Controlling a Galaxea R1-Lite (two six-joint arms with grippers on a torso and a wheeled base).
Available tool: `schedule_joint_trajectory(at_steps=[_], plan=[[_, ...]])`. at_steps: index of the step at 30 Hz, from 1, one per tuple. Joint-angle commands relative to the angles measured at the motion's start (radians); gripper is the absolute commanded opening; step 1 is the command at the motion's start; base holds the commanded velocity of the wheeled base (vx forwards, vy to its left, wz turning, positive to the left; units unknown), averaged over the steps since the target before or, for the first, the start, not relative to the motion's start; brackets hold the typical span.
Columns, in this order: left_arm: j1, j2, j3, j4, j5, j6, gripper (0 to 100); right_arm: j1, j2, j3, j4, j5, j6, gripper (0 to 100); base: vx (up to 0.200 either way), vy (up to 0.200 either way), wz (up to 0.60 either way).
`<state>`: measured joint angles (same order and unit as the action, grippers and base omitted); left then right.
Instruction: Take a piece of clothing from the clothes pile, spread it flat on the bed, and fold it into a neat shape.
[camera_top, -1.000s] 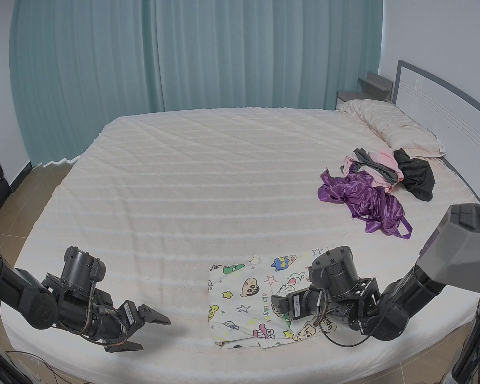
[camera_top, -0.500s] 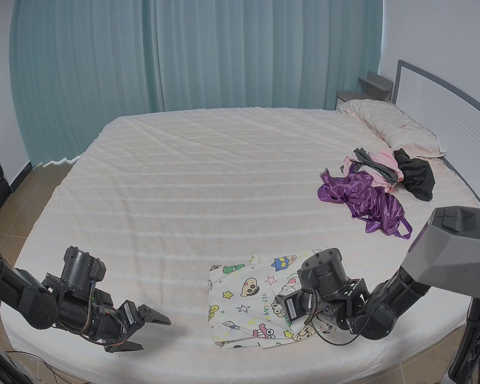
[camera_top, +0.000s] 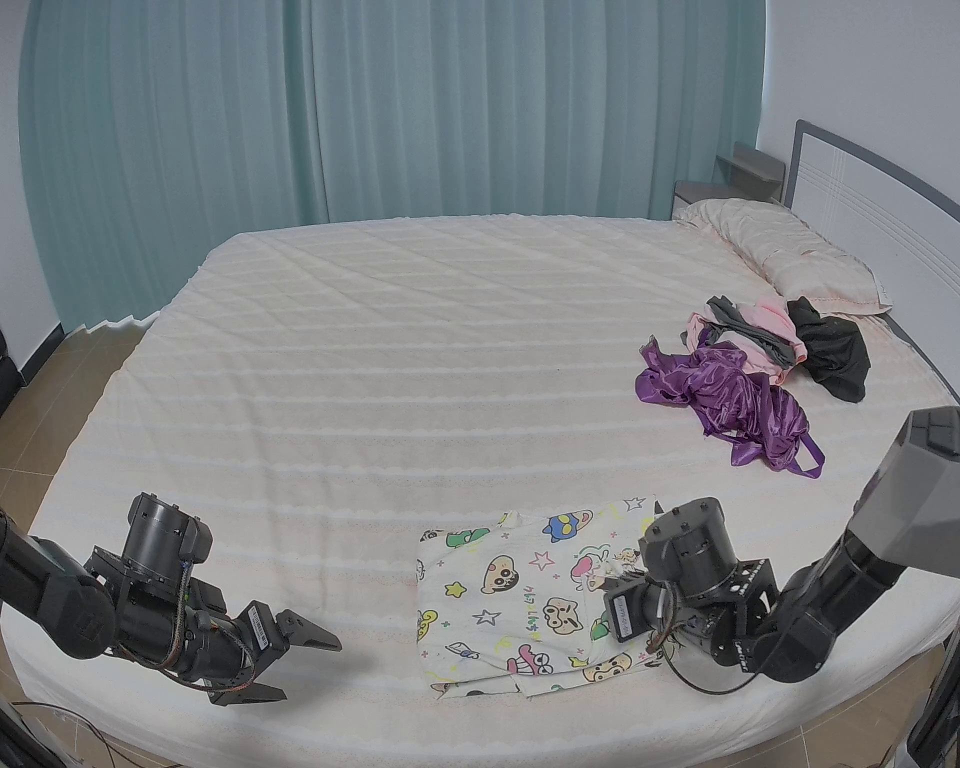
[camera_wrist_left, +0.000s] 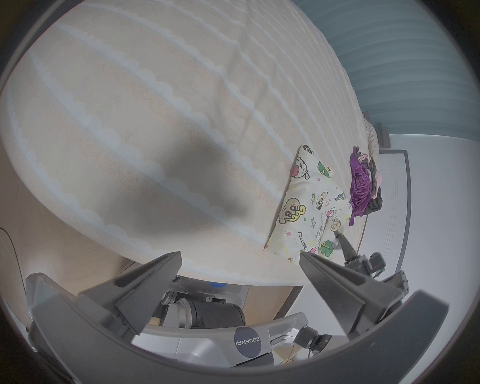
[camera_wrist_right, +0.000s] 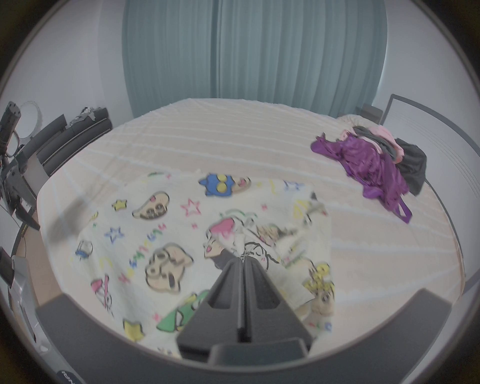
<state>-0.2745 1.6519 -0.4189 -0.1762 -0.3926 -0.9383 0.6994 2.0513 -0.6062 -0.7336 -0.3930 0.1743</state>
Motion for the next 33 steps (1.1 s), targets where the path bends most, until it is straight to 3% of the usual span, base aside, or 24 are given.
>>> schedule_joint_trajectory(at_steps=[1,8,16,17,25,33], plan=[[0.0,0.003,0.0,0.0,0.0,0.0,100,-0.006,-0.109,0.151,-0.006,-0.014,0.054,0,0.0,0.0,0.0],[-0.002,0.003,0.005,0.0,0.0,0.0,100,0.0,-0.111,0.235,-0.006,-0.063,0.145,0,0.0,0.0,0.0],[-0.005,0.003,0.008,0.0,0.0,0.0,100,0.015,-0.115,0.272,-0.006,-0.079,0.18,0,0.0,0.0,0.0],[-0.005,0.005,0.008,0.0,0.0,0.0,100,0.019,-0.115,0.281,-0.006,-0.086,0.188,100,0.0,0.0,0.0],[-0.006,0.005,0.008,0.0,0.0,0.0,100,0.02,-0.21,0.309,-0.004,-0.138,0.217,100,0.0,0.0,0.0],[-0.005,0.005,0.009,0.0,0.0,0.0,100,-0.009,-0.244,0.247,0.003,-0.136,0.214,100,0.0,0.0,0.0]])
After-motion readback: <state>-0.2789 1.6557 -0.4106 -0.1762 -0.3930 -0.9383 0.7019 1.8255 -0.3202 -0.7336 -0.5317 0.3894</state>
